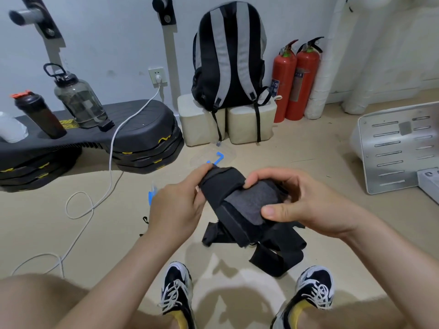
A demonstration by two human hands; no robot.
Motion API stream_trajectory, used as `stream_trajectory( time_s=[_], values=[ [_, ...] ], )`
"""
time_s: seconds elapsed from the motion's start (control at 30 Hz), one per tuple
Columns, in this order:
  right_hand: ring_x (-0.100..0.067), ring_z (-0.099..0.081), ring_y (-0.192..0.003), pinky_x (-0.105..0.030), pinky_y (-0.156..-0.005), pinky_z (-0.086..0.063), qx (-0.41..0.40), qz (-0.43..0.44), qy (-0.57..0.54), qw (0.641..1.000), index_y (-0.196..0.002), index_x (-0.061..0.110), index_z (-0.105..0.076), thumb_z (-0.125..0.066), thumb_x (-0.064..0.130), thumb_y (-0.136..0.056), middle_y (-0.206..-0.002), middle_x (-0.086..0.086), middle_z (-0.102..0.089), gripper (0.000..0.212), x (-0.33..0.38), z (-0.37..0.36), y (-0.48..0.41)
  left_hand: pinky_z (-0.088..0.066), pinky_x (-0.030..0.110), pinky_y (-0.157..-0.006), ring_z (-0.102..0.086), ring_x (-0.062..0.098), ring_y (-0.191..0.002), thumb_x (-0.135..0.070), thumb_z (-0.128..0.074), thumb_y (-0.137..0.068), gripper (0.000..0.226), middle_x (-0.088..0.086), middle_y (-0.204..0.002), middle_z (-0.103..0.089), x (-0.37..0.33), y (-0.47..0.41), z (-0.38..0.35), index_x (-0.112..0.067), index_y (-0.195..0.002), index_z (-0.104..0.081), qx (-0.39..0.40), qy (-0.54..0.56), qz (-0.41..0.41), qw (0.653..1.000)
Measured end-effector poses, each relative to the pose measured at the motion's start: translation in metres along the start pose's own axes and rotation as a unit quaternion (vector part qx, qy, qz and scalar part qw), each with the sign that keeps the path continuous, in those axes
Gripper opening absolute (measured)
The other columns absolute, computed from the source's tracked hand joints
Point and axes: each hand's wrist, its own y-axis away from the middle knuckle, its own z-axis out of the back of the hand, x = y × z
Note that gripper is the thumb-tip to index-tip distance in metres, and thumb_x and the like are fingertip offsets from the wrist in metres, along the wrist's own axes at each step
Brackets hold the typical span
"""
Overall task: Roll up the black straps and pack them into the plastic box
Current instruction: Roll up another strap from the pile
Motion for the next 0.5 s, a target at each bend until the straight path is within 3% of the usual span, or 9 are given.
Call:
stream_trajectory(
  time_s=[0.03,0.07,0.1,0.17,0.2,0.23,0.3,0.37,0.5],
  values=[
    [-0.002,-0.064,-0.075,-0.01,-0.063,-0.049,-0.002,0.0,0.018,1.0,-0.101,0.015,-0.071,-0.072,0.001,-0.073,-0.09,0.01,-0.068,0.032,0.0,0.0,0.0,-0.046,0.03,-0.058,-0.059,0.011,-0.059,-0.019,-0.043,-0.098,0.037,-0.006,-0.064,-0.066,-0.006,0.0,0.0,-0.043,-0.125,-0.05,0.055,0.09,0.062,0.992],
    [-0.003,-0.064,-0.079,-0.012,-0.064,-0.05,-0.003,0.001,0.033,0.999,-0.101,0.017,-0.072,-0.073,0.002,-0.072,-0.093,0.01,-0.069,0.032,0.0,0.0,-0.001,-0.049,0.026,-0.058,-0.062,0.008,-0.06,-0.014,-0.043,-0.101,0.037,-0.009,-0.069,-0.07,-0.013,-0.002,0.002,-0.038,-0.127,-0.055,0.104,0.215,0.13,0.962],
    [-0.006,-0.065,-0.084,-0.015,-0.067,-0.051,-0.003,0.001,0.047,0.999,-0.101,0.019,-0.072,-0.074,0.004,-0.072,-0.095,0.01,-0.069,0.033,0.0,-0.001,-0.001,-0.051,0.022,-0.059,-0.067,0.008,-0.067,-0.009,-0.041,-0.102,0.04,-0.008,-0.079,-0.074,-0.019,-0.003,0.004,-0.031,-0.129,-0.06,0.137,0.347,0.197,0.907],
    [-0.008,-0.066,-0.091,-0.018,-0.073,-0.052,0.0,-0.003,0.066,0.998,-0.102,0.019,-0.073,-0.075,0.005,-0.072,-0.1,0.01,-0.069,0.034,0.0,-0.001,-0.002,-0.058,0.027,-0.067,-0.073,0.019,-0.088,-0.001,-0.037,-0.097,0.042,0.005,-0.105,-0.076,-0.024,-0.006,0.012,-0.015,-0.125,-0.065,0.158,0.557,0.287,0.763],
    [-0.008,-0.066,-0.093,-0.018,-0.076,-0.051,0.003,-0.005,0.077,0.997,-0.103,0.019,-0.073,-0.076,0.004,-0.072,-0.101,0.011,-0.069,0.034,-0.001,-0.001,-0.002,-0.061,0.033,-0.073,-0.072,0.024,-0.093,-0.004,-0.039,-0.094,0.039,0.011,-0.111,-0.074,-0.023,-0.007,0.016,-0.011,-0.122,-0.066,0.156,0.616,0.3,0.711],
    [-0.008,-0.066,-0.096,-0.018,-0.079,-0.051,0.006,-0.007,0.089,0.996,-0.104,0.019,-0.073,-0.076,0.005,-0.072,-0.103,0.013,-0.069,0.035,-0.001,-0.002,-0.002,-0.061,0.037,-0.079,-0.072,0.026,-0.093,-0.013,-0.045,-0.091,0.036,0.013,-0.112,-0.074,-0.023,-0.008,0.021,-0.009,-0.119,-0.067,0.15,0.643,0.299,0.689],
    [-0.008,-0.066,-0.099,-0.018,-0.082,-0.05,0.001,-0.003,0.109,0.994,-0.104,0.023,-0.074,-0.078,0.009,-0.071,-0.105,0.014,-0.068,0.036,-0.003,-0.006,-0.002,-0.06,0.034,-0.077,-0.072,0.018,-0.08,-0.026,-0.057,-0.086,0.03,0.009,-0.099,-0.076,-0.026,-0.01,0.023,-0.011,-0.108,-0.072,0.11,0.621,0.283,0.723],
    [-0.009,-0.067,-0.1,-0.021,-0.084,-0.052,-0.036,0.01,0.101,0.994,-0.102,0.03,-0.074,-0.08,0.015,-0.071,-0.106,0.012,-0.069,0.035,-0.005,-0.012,-0.005,-0.058,0.026,-0.065,-0.069,0.012,-0.069,-0.013,-0.065,-0.086,0.014,0.004,-0.084,-0.076,-0.031,-0.013,0.02,-0.013,-0.097,-0.074,0.036,0.59,0.282,0.756],
    [-0.011,-0.067,-0.106,-0.032,-0.092,-0.055,-0.088,0.033,0.103,0.99,-0.102,0.036,-0.074,-0.08,0.023,-0.072,-0.109,0.01,-0.069,0.032,-0.009,-0.019,-0.007,-0.058,0.027,-0.06,-0.071,0.017,-0.073,0.003,-0.065,-0.089,0.024,0.005,-0.085,-0.076,-0.037,-0.014,0.021,-0.015,-0.105,-0.07,-0.031,0.596,0.268,0.756]
  ],
)
